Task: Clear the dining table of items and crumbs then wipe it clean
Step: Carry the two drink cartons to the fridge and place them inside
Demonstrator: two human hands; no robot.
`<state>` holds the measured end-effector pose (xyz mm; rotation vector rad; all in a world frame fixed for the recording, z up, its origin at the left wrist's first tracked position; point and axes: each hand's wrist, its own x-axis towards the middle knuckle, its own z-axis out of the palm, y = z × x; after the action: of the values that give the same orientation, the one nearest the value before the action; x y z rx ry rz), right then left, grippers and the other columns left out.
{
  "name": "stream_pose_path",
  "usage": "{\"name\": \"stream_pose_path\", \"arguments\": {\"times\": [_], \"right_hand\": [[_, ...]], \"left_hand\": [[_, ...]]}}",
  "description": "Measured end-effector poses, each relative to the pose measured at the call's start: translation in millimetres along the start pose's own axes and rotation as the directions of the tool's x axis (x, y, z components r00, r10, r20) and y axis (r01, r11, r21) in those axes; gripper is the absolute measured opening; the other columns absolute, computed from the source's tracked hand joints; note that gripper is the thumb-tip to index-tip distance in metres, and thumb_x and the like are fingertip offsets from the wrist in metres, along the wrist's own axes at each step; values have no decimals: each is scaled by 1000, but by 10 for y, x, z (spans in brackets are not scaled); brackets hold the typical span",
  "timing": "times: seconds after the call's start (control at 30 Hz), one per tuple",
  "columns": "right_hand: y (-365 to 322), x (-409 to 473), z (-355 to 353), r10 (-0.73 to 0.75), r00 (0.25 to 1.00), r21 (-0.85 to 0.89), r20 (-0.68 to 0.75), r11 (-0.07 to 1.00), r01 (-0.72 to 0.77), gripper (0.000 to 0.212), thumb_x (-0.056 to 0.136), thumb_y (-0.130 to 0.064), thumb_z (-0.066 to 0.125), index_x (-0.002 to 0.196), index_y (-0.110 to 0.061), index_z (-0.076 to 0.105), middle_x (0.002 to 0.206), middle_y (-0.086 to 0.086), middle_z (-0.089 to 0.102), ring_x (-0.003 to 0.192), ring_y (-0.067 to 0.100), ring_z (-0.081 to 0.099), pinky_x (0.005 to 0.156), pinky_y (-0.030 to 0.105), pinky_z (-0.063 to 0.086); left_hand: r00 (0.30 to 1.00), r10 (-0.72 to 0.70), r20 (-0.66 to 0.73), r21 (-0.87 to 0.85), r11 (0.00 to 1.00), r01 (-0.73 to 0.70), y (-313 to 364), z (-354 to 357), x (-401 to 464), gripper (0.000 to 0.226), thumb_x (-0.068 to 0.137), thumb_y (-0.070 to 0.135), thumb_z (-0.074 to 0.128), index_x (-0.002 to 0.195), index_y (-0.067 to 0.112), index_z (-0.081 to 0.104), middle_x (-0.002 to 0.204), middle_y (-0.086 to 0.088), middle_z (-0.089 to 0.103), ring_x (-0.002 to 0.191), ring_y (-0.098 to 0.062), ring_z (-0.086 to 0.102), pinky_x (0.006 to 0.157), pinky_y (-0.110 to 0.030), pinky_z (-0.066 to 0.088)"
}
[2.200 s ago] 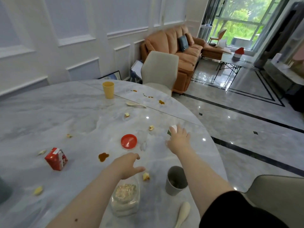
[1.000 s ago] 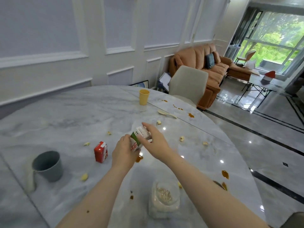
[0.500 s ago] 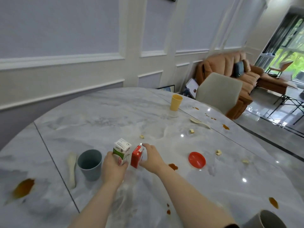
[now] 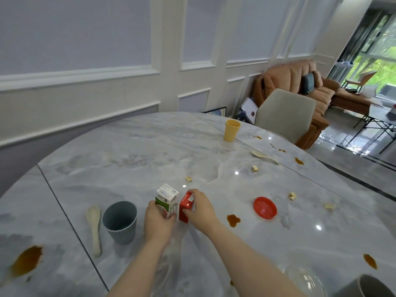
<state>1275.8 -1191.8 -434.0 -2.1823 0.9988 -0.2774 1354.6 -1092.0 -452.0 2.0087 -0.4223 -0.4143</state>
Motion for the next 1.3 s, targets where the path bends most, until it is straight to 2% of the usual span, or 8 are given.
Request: {"name": "stream_pose_path", "arguments": {"times": [0.17, 0.37, 0.53, 0.67, 0.8, 1.0, 1.07, 1.3], "right_hand": [[-219, -207, -273, -38, 997, 76, -66, 996, 43, 56, 82, -15, 64, 133, -16, 42, 129, 5, 51, 119, 20, 49, 103, 35, 42], [-527, -537, -655, -141, 980, 90, -138, 984, 154, 56, 80, -15, 65, 133, -13, 45, 128, 6, 53, 118, 21, 50, 103, 36, 42], [-817, -873, -862, -256, 958, 67, -127, 962, 266, 56, 81, -17, 66, 133, -15, 45, 130, 5, 53, 120, 20, 49, 103, 36, 42], [-1124, -1198, -932, -351, 931, 77, -101, 930, 359, 55, 80, -14, 67, 132, -12, 47, 127, 6, 55, 117, 21, 51, 100, 30, 41], [-1612, -1576, -850, -443, 895, 95, -38, 890, 445, 58, 81, -15, 68, 134, -14, 45, 130, 5, 53, 120, 21, 49, 104, 35, 41], [-2543, -2270, -540, -601, 799, 142, 36, 794, 591, 52, 80, -14, 67, 128, -12, 49, 123, 7, 57, 115, 22, 53, 98, 30, 42], [-2917, -2611, -362, -661, 748, 182, 63, 745, 642, 50, 78, -14, 68, 126, -12, 51, 121, 6, 59, 111, 21, 54, 95, 26, 41], [-4133, -4173, 512, -812, 553, 304, 184, 582, 754, 56, 80, -18, 68, 132, -14, 48, 126, 5, 57, 116, 20, 52, 98, 30, 42]], "left_hand": [[998, 57, 6, -35, 998, -57, 286, -160, -138, 40, 73, 6, 74, 106, 2, 51, 108, -16, 61, 98, -33, 59, 70, -28, 39], [993, 109, -44, -42, 993, -110, 643, -427, -482, 44, 73, 10, 75, 108, 5, 49, 111, -14, 61, 102, -32, 60, 72, -31, 44], [976, 88, -200, -48, 994, -99, 886, -745, -909, 47, 77, 13, 73, 115, 6, 46, 121, -13, 59, 113, -32, 56, 80, -33, 47], [942, 70, -328, -18, 997, -80, 925, -1117, -1316, 46, 75, 18, 73, 112, 8, 47, 117, -12, 59, 109, -32, 58, 78, -36, 50], [893, 2, -449, -54, 998, -30, 968, -1705, -1664, 49, 76, 20, 74, 115, 8, 46, 120, -11, 57, 111, -32, 57, 81, -39, 49], [798, 2, -603, -85, 994, -67, 856, -2875, -2246, 45, 74, 21, 74, 110, 10, 51, 112, -11, 61, 103, -31, 60, 76, -34, 45], [757, -17, -653, -84, 995, -50, 743, -3339, -2529, 46, 72, 20, 75, 111, 11, 52, 111, -11, 63, 102, -31, 61, 75, -32, 45], [614, -72, -786, -100, 995, -11, 134, -4948, -3855, 45, 76, 21, 74, 113, 11, 49, 116, -9, 61, 108, -28, 59, 78, -31, 44]]}}
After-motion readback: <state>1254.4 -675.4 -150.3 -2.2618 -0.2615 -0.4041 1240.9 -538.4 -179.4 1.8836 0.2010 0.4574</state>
